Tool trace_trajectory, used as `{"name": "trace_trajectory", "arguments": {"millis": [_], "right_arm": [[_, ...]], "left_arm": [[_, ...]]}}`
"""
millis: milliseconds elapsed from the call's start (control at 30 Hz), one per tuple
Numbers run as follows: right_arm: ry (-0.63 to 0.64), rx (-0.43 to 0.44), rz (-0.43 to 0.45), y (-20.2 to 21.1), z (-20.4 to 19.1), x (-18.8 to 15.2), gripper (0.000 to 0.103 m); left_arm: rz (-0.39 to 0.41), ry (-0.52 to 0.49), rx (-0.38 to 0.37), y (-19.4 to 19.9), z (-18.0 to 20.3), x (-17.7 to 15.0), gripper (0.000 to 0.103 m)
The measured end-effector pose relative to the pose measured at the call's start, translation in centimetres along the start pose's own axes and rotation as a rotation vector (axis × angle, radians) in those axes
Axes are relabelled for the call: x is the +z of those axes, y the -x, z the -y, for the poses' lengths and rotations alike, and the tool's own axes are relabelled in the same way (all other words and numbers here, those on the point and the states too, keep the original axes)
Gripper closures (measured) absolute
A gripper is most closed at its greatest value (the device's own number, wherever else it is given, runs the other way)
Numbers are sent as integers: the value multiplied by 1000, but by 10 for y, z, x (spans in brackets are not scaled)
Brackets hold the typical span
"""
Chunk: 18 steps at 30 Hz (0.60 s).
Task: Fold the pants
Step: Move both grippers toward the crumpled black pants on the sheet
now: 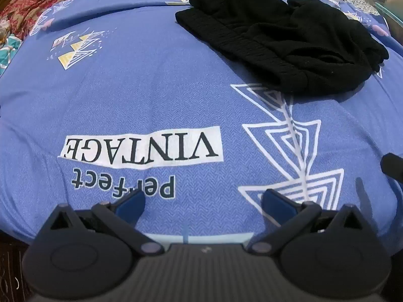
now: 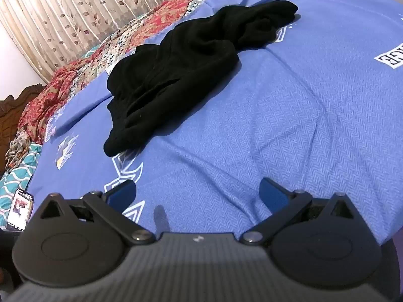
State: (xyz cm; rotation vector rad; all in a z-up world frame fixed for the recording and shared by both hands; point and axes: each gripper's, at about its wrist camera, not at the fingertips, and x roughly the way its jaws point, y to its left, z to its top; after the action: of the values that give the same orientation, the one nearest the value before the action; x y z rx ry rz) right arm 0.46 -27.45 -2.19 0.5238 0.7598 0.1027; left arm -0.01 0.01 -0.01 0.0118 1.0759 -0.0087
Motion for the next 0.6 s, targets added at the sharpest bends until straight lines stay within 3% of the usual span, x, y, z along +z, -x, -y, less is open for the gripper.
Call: {"name": "trace_trajectory", "arguments": {"millis": [300,367,467,600], "right_arm": [[-12,10,10,-1,-1,0,0],[-15,12,15,3,-3,1,0],[-25,12,36,10,-2,2,1],[-27,-13,66,13,-5,5,22]], "left_arm": [[-53,-18,-41,-3,-2,15,0],[-58,37,-92,0,-14,32,0],[-5,158,-165,13,-31,61,0],[-18,267,-284,7,-26,94,0]]}}
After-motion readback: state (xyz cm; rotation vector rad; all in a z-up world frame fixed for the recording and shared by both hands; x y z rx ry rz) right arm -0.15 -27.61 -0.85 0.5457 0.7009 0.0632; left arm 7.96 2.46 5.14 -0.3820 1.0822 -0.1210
